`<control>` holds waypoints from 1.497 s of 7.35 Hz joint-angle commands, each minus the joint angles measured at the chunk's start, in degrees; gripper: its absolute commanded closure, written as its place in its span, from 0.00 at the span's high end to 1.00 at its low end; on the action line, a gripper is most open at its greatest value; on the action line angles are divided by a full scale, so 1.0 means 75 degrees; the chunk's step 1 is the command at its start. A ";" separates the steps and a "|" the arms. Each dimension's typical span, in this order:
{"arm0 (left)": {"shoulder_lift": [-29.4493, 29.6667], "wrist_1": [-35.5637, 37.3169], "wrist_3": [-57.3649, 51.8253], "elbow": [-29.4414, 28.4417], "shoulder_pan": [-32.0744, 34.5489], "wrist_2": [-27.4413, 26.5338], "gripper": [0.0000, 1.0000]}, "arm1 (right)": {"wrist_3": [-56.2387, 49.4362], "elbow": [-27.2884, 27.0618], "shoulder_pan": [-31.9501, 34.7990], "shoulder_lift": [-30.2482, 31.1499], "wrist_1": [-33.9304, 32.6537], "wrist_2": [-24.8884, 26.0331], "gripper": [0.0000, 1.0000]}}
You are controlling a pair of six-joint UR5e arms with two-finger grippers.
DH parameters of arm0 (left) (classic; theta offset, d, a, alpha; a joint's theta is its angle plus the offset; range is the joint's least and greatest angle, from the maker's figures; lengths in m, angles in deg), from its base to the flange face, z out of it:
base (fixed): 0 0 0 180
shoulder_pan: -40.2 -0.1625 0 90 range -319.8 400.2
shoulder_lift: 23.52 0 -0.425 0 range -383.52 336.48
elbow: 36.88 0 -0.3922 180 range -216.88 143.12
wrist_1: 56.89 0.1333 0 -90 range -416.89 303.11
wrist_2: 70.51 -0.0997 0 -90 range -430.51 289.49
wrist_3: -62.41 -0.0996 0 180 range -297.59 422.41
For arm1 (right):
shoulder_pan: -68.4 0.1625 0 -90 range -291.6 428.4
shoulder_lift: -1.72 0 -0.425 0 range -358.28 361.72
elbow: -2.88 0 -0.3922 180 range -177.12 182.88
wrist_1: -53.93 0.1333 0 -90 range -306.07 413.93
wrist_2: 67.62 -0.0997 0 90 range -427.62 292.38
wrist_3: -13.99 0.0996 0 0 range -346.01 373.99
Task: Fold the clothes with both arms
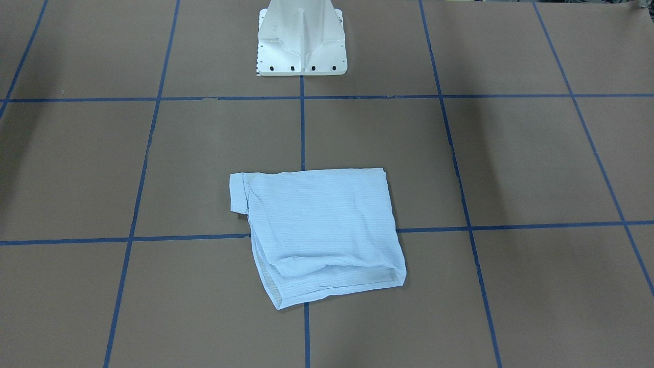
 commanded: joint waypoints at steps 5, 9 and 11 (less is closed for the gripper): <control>0.0010 0.1095 0.0028 0.0032 0.0040 0.0664 1.00 | 0.0848 -0.0189 -0.0692 -0.0078 0.0404 -0.0013 1.00; -0.0014 0.1449 -0.0042 0.0126 0.0169 0.0629 1.00 | 0.0848 -0.0177 -0.0704 -0.0078 0.0392 -0.0024 1.00; 0.0010 0.1451 0.0017 0.0149 0.0181 0.0618 1.00 | 0.0848 -0.0165 -0.0704 -0.0078 0.0392 -0.0013 1.00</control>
